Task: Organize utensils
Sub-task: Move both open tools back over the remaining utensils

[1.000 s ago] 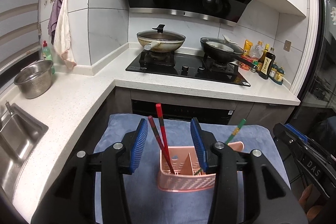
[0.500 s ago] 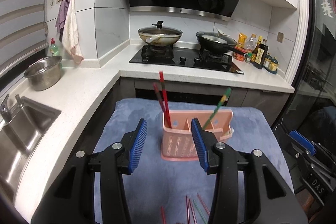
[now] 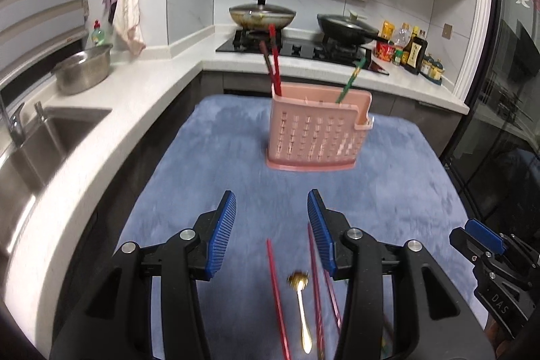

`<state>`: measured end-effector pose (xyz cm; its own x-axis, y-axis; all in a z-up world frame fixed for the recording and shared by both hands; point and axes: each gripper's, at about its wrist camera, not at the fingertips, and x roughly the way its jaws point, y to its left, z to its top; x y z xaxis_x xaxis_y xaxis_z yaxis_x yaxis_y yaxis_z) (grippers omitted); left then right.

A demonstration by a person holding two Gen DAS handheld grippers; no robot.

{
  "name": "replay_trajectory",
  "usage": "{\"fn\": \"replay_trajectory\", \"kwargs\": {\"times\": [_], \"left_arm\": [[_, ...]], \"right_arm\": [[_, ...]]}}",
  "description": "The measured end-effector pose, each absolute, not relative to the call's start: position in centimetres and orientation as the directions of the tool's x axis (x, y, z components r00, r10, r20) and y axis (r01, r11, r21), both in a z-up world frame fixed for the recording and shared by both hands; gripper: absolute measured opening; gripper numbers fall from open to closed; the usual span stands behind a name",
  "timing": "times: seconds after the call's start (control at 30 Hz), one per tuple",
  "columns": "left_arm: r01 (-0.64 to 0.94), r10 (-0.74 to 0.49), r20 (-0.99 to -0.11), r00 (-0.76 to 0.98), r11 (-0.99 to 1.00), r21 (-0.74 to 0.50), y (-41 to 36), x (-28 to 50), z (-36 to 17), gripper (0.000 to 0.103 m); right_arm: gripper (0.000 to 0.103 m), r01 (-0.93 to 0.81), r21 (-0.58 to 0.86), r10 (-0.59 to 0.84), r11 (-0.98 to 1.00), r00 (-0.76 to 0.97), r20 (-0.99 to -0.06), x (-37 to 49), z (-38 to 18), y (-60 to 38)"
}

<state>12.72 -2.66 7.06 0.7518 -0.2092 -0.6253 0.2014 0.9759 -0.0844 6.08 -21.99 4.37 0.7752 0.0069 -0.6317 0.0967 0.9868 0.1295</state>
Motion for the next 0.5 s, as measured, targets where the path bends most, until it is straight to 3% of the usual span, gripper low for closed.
{"fn": "replay_trajectory", "kwargs": {"times": [0.5], "left_arm": [[0.197,-0.182,-0.737,0.65,0.978,-0.068,-1.1,8.1,-0.9,0.042]], "right_arm": [[0.034,0.107,0.094,-0.001,0.99,0.664,-0.747,2.2,-3.6,-20.8]]}}
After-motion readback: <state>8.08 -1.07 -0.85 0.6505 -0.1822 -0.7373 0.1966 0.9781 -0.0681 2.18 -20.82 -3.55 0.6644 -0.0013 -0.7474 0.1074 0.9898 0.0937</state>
